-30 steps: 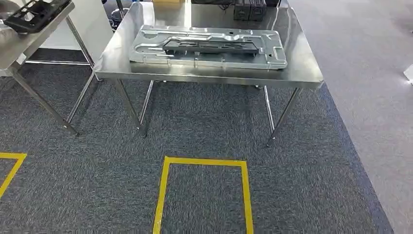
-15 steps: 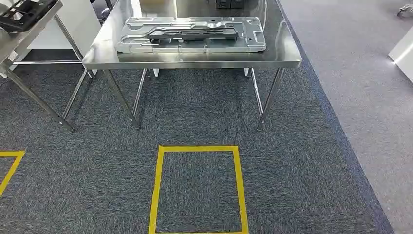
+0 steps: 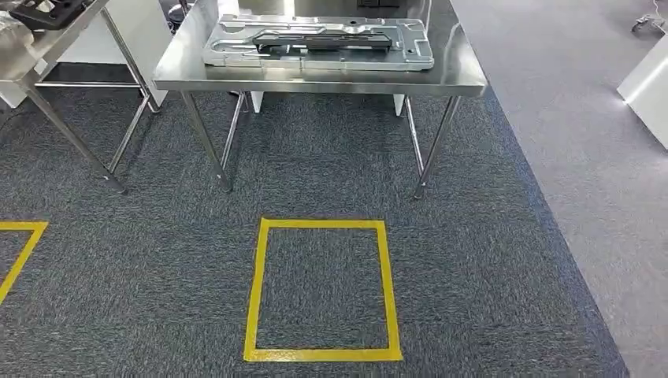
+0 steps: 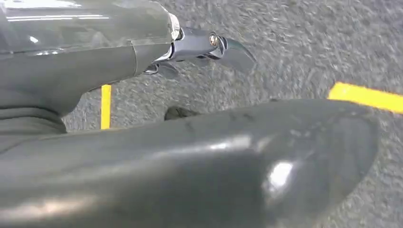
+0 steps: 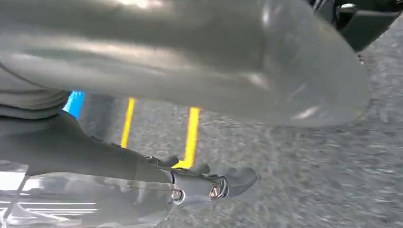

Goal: Take the parts from the cabinet and place them on the table.

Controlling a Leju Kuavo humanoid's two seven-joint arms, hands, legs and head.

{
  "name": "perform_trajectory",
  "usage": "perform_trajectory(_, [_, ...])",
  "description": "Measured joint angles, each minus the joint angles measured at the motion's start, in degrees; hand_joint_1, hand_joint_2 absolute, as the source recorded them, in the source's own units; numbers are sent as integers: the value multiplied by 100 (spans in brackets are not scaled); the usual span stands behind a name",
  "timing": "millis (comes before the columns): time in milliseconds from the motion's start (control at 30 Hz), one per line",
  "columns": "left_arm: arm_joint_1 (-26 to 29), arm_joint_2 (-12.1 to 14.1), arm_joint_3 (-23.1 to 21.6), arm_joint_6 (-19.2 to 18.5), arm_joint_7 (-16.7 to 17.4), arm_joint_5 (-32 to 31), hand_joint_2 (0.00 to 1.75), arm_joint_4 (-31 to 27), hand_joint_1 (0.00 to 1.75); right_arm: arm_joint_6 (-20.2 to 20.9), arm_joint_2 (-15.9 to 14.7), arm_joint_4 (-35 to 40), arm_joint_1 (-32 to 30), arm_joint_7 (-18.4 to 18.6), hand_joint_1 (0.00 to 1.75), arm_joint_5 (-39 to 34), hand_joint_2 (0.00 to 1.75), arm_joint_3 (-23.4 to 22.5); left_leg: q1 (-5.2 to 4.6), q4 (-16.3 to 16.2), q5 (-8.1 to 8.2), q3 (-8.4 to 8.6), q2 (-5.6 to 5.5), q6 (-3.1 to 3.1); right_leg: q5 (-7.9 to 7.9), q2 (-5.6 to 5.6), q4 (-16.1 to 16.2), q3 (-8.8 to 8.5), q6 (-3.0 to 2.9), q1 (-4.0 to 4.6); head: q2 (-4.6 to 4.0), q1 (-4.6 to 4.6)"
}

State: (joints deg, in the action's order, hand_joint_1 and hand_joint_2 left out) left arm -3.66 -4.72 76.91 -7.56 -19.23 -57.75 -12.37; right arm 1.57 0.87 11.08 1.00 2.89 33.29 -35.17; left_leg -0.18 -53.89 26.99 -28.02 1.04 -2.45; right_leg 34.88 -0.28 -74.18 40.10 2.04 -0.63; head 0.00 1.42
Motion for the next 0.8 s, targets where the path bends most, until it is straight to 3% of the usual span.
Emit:
perform_trajectory(33, [-5,0,0,-2,6,-7,0,0,0,0,0,0,4,0,0,0,0,0,-2,-38,-55,-103,2,12,-151,0,-89,-66,15,-14,0,0])
perform_trajectory(67, [-15,-2,0,-4,11,-7,0,0,0,0,-2,0,9,0,0,2,0,-2,-1,-84,-99,-210,4,28,-366,-1,45,-234,19,-22,0,0])
perform_trajectory(100, [-28,0,0,-7,17,-7,0,0,0,0,-7,2,16,0,0,2,0,-2,4,-132,-144,-319,2,47,-569,-1,396,-524,14,-30,0,0])
perform_trajectory(133, [-35,-2,0,-9,22,-7,0,0,0,0,-7,2,28,0,0,2,0,-2,9,-180,-187,-412,-4,72,-639,0,913,-912,1,-36,0,0])
perform_trajectory(167, [-43,-2,0,-9,31,-9,0,0,0,0,-7,2,44,0,0,2,0,-2,-1,-233,-219,-476,-10,103,-530,13,1450,-1344,-18,-35,0,0])
perform_trajectory(200, [-45,-2,0,-7,35,-4,0,0,0,0,-7,2,45,-4,0,2,0,-4,-22,-296,-247,-531,-11,127,-397,24,1892,-1583,-58,-4,-2,2])
perform_trajectory(300, [-49,0,0,26,44,15,0,0,0,0,-4,2,44,-15,0,4,0,-22,-6,-281,-383,-590,-6,218,-416,23,1900,-1478,-166,31,0,2])
perform_trajectory(333, [-51,0,0,37,44,17,0,0,0,0,-4,2,40,-18,0,4,0,-33,-3,-314,-344,-636,-28,259,-473,-5,1941,-1438,-251,-26,0,0])
perform_trajectory(367, [-42,0,0,48,48,17,0,0,0,-2,-4,2,43,-20,0,4,0,-46,14,-431,-180,-692,-52,283,-510,-14,1937,-1391,-310,-15,0,0])
perform_trajectory(400, [-33,0,0,59,59,20,0,0,0,-2,-5,2,48,-24,0,4,0,-50,27,-778,156,-831,-55,304,-552,-31,1936,-1336,-355,-10,0,2])
perform_trajectory(433, [-30,-2,0,81,68,20,0,0,0,-2,-7,2,42,-35,0,9,0,-50,41,-1241,468,-981,-55,325,-599,-42,1934,-1282,-369,2,0,2])
perform_trajectory(467, [-26,-7,0,90,76,20,0,0,0,-9,-7,2,30,-37,0,9,0,-52,49,-1690,678,-1123,-55,342,-643,-43,1926,-1220,-371,16,0,0])
perform_trajectory(500, [-27,-7,0,96,87,20,0,0,0,-7,-7,2,28,-39,0,9,0,-52,57,-2047,754,-1218,-55,352,-687,-43,1913,-1150,-368,29,0,0])
perform_trajectory(533, [-28,-7,0,111,103,20,0,0,0,-4,-7,2,29,-42,0,9,0,-55,59,-2128,688,-1191,-55,352,-722,-42,1895,-1094,-364,33,0,2])
perform_trajectory(567, [-28,-7,0,120,114,20,0,0,0,-2,-5,2,30,-44,0,9,0,-55,59,-1951,537,-1032,-55,341,-748,-38,1874,-1039,-355,37,0,2])
perform_trajectory(600, [-32,-4,0,125,122,18,0,0,0,-2,-4,2,29,-44,0,7,0,-57,57,-1497,342,-719,-55,319,-770,-36,1856,-1005,-345,39,0,2])
perform_trajectory(633, [-39,-4,0,131,129,17,0,0,0,0,0,2,29,-44,0,0,0,-59,55,-845,146,-293,-55,284,-783,-32,1842,-988,-329,43,0,2])
perform_trajectory(667, [-51,0,0,138,138,15,0,0,0,4,6,2,33,-44,0,-6,0,-61,46,-331,117,23,-56,233,-796,-35,1830,-980,-313,41,0,2])
perform_trajectory(700, [-63,9,0,140,151,11,0,0,0,4,18,2,36,-44,0,-7,0,-63,16,-127,194,152,-57,221,-817,-41,1819,-948,-278,61,0,0])
perform_trajectory(800, [-64,9,0,155,162,2,0,0,0,7,20,2,59,-48,0,-26,0,-92,-8,-116,161,75,-56,188,-883,-43,1832,-932,-179,45,0,0])
